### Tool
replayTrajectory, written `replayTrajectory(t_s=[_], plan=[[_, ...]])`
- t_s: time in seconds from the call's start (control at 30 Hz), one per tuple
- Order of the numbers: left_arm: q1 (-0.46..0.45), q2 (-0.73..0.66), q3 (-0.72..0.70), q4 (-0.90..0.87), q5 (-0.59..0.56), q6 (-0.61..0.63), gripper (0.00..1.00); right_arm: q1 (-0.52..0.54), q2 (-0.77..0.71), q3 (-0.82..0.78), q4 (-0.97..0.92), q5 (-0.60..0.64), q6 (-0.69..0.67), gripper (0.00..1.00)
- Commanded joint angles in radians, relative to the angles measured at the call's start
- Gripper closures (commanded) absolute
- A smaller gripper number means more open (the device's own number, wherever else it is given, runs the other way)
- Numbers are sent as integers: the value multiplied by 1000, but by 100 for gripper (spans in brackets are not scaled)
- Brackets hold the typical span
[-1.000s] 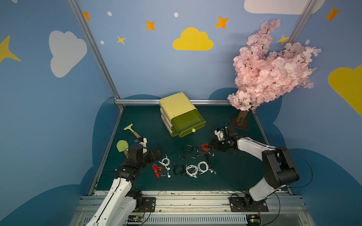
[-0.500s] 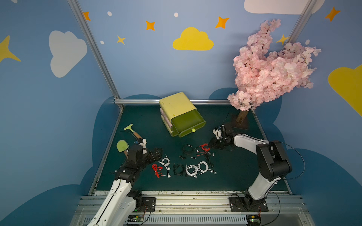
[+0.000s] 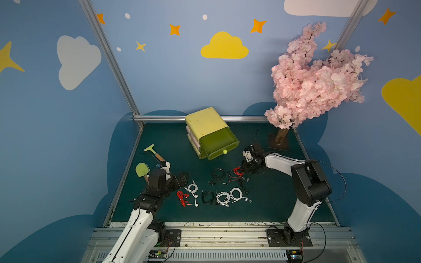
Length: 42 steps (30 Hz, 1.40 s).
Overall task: Place the wired earphones into the drawer by color
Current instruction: Pick up the wired earphones from the center of the board.
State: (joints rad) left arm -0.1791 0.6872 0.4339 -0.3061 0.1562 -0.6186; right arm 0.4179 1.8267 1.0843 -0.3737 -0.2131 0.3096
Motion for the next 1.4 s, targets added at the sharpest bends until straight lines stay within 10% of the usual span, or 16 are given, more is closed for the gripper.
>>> replayTrajectory(t_s=[0.0, 0.4, 1.37], plan=[[-2, -15, -11, -8, -12, -4, 0, -2, 31, 19, -53, 47, 6, 70], [-3, -25, -12, -19, -19, -4, 0, -7, 20, 13, -68, 45, 8, 89], [0, -95, 0, -76, -37, -3, 0, -33, -572, 26, -213, 54, -60, 95]])
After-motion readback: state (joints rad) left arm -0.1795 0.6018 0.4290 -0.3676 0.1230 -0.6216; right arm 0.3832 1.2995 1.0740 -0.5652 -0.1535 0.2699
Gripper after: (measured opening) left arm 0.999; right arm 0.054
